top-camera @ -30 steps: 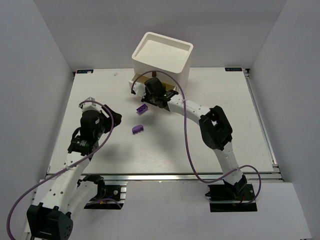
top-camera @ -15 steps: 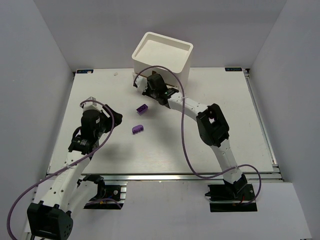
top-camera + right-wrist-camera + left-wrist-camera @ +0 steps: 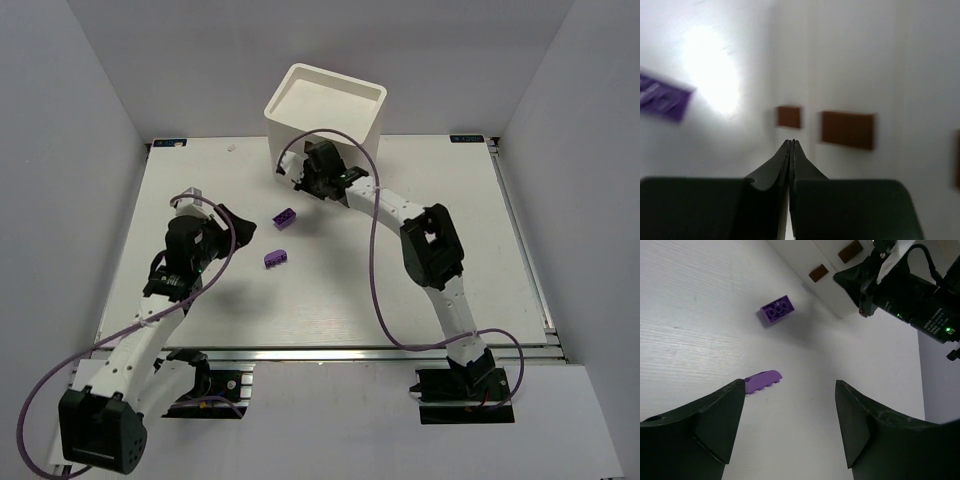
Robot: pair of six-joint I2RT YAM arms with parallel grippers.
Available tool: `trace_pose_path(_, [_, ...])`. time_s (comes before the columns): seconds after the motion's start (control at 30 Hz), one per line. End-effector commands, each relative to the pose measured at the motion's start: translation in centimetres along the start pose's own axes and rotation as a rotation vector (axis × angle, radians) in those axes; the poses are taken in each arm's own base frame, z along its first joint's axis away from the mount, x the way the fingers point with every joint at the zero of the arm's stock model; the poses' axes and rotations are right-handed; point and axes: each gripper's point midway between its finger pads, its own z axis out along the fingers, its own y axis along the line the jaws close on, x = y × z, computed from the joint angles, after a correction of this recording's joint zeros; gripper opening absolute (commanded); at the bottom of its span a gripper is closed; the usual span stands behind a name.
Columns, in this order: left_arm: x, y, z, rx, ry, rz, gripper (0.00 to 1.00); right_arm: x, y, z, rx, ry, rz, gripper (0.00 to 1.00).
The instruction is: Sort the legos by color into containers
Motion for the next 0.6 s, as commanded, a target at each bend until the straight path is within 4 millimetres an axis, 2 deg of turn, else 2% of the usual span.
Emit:
trace_pose_path(0.0, [0.2, -2.4, 1.6, 0.153, 0.014, 0.029, 0.80, -4.8, 2.3, -7.6, -0.325, -0.197, -0.044, 0.00])
trace_pose_path(0.03, [0.7, -3.1, 1.9, 0.205, 0.034, 0.038, 0.78, -6.2, 4.5, -9.7, -0.462, -0.293, -0.054, 0.14])
trace_pose_path(0.07, [0.7, -3.4, 3.2, 0.239, 0.026, 0.056, 0.73, -5.3, 6.3, -11.0, -0.542, -0.283, -0.040, 0.24])
trace_pose_path(0.1, [0.8, -3.7, 3.9, 0.261, 0.026, 0.068, 0.70, -6.3, 6.1, -13.3, -0.568, -0.328, -0.040, 0.36])
trace_pose_path(0.13, [1.0, -4.6, 4.4, 0.301, 0.034, 0.090, 0.67, -6.9, 6.9, -14.8, -0.625, -0.368, -0.027, 0.60])
trace_pose_path(0.17, [1.5, -4.7, 5.8, 0.331, 0.048, 0.129, 0.61, -6.9, 7.1, -16.3, -0.639, -0.373, 0.000, 0.67])
trace_pose_path(0.23, [1.7, -5.0, 7.5, 0.357, 0.066, 0.161, 0.54, -7.0, 7.0, -17.8, -0.662, -0.381, 0.087, 0.74])
trace_pose_path(0.27, [0.7, -6.4, 8.2, 0.413, 0.048, 0.203, 0.51, -7.2, 7.5, -18.5, -0.679, -0.384, 0.105, 0.74])
trace_pose_path(0.3, [1.8, -5.6, 9.9, 0.400, 0.089, 0.205, 0.46, -6.8, 6.5, -19.4, -0.654, -0.387, 0.164, 0.71])
trace_pose_path(0.33, [1.7, -5.7, 10.8, 0.402, 0.093, 0.218, 0.45, -6.3, 5.7, -19.9, -0.635, -0.390, 0.191, 0.55])
trace_pose_path(0.37, [0.7, -7.1, 11.6, 0.443, 0.074, 0.260, 0.44, -6.8, 5.1, -21.5, -0.623, -0.415, 0.193, 0.41])
trace_pose_path(0.4, [1.7, -6.4, 13.4, 0.433, 0.107, 0.262, 0.41, -6.3, 5.5, -21.8, -0.632, -0.412, 0.215, 0.28])
trace_pose_path(0.43, [1.4, -6.6, 14.2, 0.447, 0.092, 0.286, 0.41, -5.8, 4.7, -22.4, -0.613, -0.415, 0.232, 0.08])
trace_pose_path(0.47, [0.4, -7.5, 15.1, 0.468, 0.073, 0.295, 0.41, -6.1, 4.3, -23.6, -0.601, -0.434, 0.229, 0.00])
trace_pose_path(0.5, [1.1, -6.8, 16.7, 0.452, 0.095, 0.292, 0.50, -5.5, 4.6, -23.9, -0.607, -0.427, 0.245, 0.00])
trace_pose_path(0.53, [1.2, -7.2, 17.4, 0.455, 0.096, 0.302, 0.55, -5.1, 3.9, -24.1, -0.586, -0.430, 0.262, 0.00])
trace_pose_path(0.57, [0.1, -7.8, 18.5, 0.456, 0.073, 0.322, 0.57, -5.1, 3.2, -24.9, -0.559, -0.440, 0.269, 0.02])
